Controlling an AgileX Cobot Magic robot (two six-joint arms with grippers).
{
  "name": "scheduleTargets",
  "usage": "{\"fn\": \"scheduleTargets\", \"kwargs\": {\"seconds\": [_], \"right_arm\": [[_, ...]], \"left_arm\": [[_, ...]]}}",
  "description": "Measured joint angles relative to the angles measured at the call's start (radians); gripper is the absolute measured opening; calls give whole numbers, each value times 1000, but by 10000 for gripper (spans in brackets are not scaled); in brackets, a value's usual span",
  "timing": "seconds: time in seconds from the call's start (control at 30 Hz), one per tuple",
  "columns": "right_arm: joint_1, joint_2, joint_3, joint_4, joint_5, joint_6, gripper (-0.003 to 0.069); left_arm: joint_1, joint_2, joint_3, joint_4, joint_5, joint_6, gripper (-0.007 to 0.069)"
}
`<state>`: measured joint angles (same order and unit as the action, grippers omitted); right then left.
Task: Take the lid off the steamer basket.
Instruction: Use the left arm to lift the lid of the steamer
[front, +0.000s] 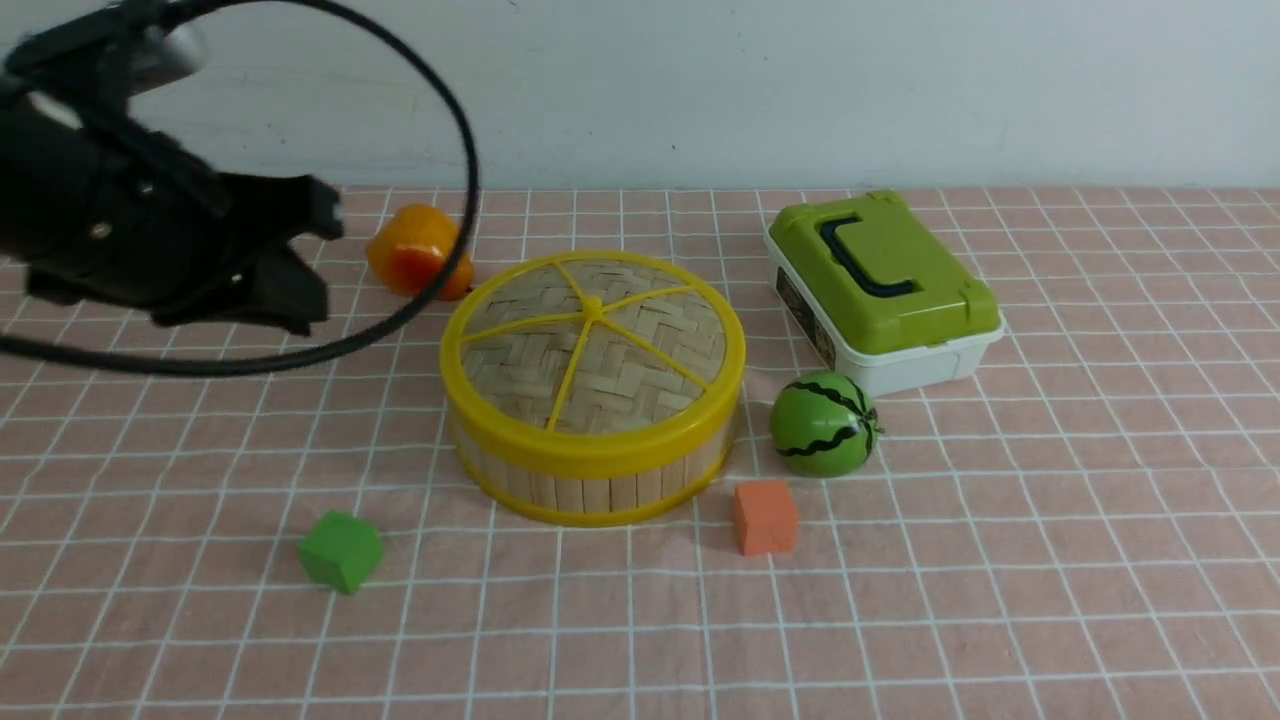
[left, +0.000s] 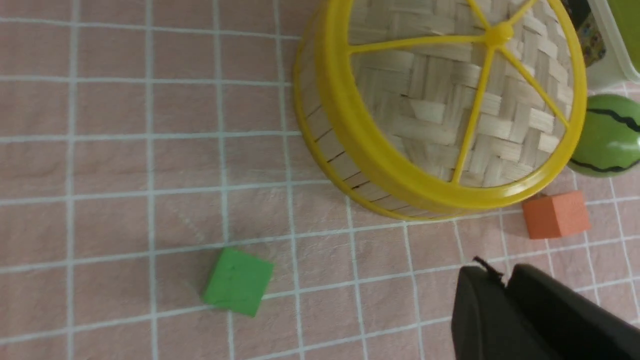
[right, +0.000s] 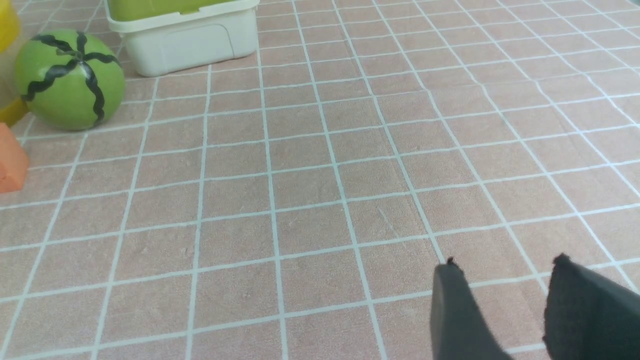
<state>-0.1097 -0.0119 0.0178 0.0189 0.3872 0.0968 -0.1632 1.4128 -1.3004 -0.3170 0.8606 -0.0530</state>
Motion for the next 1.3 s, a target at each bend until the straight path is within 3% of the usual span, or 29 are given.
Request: {"fn": "scheduleTargets", "kwargs": {"seconds": [0.1, 0.37, 0.47, 0.5, 0.53, 0.67, 0.8, 1.07, 1.3], "right_arm": [[0, 0, 0, 0, 0, 0, 242], [0, 0, 0, 0, 0, 0, 242], [0, 0, 0, 0, 0, 0, 242], [0, 0, 0, 0, 0, 0, 242], [0, 0, 0, 0, 0, 0, 242], [0, 0, 0, 0, 0, 0, 242], [0, 0, 0, 0, 0, 0, 242], [0, 0, 0, 0, 0, 0, 242], [0, 0, 0, 0, 0, 0, 242]], "left_arm": [[-99, 125, -128, 78, 25, -16, 67], [-241, 354, -386, 259, 86, -75, 88], [-289, 476, -546, 330, 122, -78, 155], [-305, 543, -619, 352, 151, -79, 209], [-307, 550, -629, 354, 155, -79, 216], [-316, 693, -805, 371, 241, -79, 363], [-316, 779, -905, 388, 267, -78, 424], [-316, 879, -973, 422, 262, -48, 454], [-316, 894, -976, 467, 238, -48, 401]]}}
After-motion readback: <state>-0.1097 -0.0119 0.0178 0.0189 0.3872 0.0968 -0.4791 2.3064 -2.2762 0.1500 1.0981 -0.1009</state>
